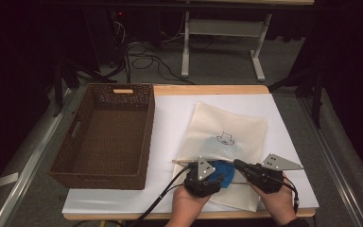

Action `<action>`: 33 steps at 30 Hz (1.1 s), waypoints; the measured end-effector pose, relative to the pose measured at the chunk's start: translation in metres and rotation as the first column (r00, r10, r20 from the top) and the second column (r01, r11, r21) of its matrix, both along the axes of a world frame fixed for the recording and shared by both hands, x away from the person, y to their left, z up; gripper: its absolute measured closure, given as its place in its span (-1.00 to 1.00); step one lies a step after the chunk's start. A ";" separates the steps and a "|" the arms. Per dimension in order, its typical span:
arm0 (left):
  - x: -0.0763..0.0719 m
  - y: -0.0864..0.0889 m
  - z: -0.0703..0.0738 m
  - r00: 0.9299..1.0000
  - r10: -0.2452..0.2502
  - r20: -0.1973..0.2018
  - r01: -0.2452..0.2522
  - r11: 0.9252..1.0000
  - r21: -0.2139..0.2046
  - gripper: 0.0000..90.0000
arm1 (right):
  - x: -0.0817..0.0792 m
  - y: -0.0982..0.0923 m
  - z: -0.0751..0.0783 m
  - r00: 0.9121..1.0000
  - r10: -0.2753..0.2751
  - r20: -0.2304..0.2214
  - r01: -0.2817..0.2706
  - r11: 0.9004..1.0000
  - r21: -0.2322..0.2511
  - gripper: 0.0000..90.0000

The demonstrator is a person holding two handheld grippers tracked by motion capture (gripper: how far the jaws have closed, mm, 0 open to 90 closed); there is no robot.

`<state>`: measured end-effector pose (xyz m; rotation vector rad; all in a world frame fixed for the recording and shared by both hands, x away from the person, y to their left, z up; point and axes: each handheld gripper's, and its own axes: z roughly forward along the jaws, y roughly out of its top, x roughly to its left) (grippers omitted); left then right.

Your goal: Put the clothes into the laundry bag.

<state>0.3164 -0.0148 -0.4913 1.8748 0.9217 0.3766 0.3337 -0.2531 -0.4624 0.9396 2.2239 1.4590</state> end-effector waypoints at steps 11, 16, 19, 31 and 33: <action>-0.002 0.015 -0.023 0.994 0.075 -0.073 -0.069 0.994 0.083 -0.42 | 0.000 0.000 -0.001 1.000 -0.001 -0.009 0.001 1.000 0.003 0.97; 0.006 0.005 -0.027 0.986 0.015 -0.168 -0.003 0.997 0.072 0.00 | 0.000 0.000 -0.001 1.000 0.002 -0.009 -0.002 1.000 0.003 0.97; 0.009 -0.002 -0.028 0.984 0.012 -0.180 0.006 0.995 0.100 0.18 | 0.000 0.000 -0.001 1.000 0.002 -0.009 -0.002 1.000 0.004 0.97; 0.020 -0.014 -0.018 0.988 0.051 -0.145 -0.036 0.994 0.106 0.87 | 0.000 0.000 -0.001 1.000 0.004 -0.002 -0.004 1.000 0.003 0.97; 0.022 -0.015 -0.016 0.989 0.055 -0.134 -0.043 0.995 0.091 0.87 | 0.000 0.000 -0.001 1.000 0.006 -0.001 -0.006 1.000 0.002 0.97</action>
